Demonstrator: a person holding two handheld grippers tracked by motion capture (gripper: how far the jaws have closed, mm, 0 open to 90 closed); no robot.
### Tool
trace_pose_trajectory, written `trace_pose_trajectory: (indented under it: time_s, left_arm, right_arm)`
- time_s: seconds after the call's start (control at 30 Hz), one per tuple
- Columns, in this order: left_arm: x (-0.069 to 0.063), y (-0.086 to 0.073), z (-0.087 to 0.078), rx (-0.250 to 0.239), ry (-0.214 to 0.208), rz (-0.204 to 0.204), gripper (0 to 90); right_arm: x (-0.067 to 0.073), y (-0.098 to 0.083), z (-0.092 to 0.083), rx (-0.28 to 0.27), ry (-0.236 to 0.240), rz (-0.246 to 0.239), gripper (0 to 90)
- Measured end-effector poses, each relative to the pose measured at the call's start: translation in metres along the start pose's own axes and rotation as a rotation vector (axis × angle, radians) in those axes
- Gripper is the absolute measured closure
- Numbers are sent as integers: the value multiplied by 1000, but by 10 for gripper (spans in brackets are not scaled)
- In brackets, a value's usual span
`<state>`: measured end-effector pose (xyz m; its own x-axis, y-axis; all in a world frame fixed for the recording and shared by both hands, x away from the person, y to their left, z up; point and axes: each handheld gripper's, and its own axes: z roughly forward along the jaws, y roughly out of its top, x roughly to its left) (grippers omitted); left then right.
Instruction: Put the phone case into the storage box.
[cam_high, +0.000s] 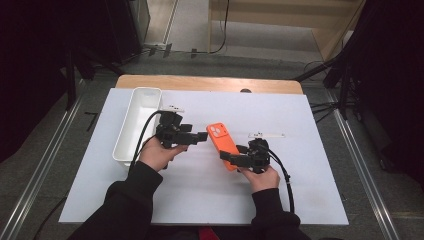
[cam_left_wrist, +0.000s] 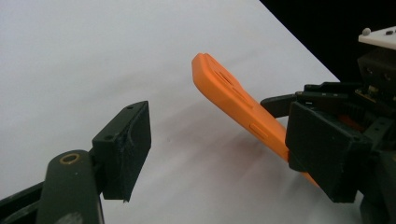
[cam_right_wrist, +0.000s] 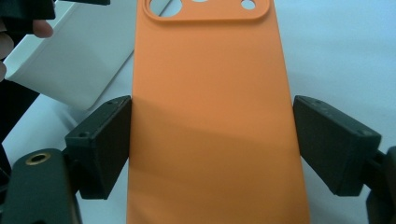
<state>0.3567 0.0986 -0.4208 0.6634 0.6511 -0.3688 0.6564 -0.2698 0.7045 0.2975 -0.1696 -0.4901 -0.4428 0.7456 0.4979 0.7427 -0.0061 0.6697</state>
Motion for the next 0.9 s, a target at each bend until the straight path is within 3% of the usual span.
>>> trace_pose_trajectory:
  time_s: [0.4, 0.9]
  left_arm:
    - [1, 6, 7, 13, 57, -20, 283]
    - [3, 17, 12, 29, 72, -75, 316]
  right_arm:
    - [3, -4, 5, -27, -5, 16, 145]
    - [8, -9, 13, -61, -23, 31, 145]
